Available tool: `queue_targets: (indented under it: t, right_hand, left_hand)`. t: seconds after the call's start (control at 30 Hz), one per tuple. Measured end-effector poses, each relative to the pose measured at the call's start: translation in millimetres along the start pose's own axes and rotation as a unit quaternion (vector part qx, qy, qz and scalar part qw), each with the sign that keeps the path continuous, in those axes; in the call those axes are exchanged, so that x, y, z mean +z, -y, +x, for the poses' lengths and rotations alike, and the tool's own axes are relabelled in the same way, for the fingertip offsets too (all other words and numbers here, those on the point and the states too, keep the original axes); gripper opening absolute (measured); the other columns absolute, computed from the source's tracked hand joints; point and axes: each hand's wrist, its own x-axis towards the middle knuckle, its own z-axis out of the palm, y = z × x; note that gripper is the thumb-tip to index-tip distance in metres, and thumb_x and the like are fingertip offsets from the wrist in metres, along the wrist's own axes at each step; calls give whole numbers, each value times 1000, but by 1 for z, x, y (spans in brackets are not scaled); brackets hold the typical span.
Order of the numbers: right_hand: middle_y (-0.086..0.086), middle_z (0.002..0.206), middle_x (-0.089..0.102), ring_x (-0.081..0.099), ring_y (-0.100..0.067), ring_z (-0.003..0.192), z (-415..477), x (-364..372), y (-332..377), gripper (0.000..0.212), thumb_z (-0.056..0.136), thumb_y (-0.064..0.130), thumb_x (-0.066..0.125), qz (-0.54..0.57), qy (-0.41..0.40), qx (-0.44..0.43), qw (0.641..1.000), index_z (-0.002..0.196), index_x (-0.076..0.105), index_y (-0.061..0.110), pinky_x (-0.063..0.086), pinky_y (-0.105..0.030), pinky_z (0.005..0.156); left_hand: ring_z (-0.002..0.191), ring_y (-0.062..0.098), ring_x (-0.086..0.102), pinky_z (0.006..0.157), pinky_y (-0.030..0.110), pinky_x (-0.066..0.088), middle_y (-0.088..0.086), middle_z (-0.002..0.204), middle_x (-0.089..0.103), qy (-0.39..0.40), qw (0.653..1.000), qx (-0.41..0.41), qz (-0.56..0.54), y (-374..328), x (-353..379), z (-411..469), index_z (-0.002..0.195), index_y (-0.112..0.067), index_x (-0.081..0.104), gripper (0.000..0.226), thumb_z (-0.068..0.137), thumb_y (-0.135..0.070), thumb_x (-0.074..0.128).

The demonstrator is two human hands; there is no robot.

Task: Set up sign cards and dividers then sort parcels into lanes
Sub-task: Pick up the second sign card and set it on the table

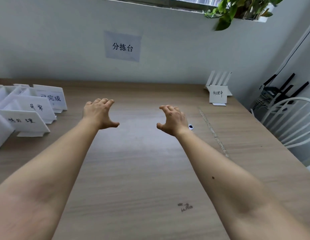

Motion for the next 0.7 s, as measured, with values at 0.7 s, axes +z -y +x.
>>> queue_targets:
  t: [0.7]
  right_hand:
    - [2,143,45,41,-24,130,-51,19,271,68,83,43,62,25,3,-63,998,143,37,24,36,-38,101]
  left_hand:
    - [131,21,40,103,36,34,0,144,42,0,998,-48,-33,241,-6,-160,142,-25,33,89,69,-62,68]
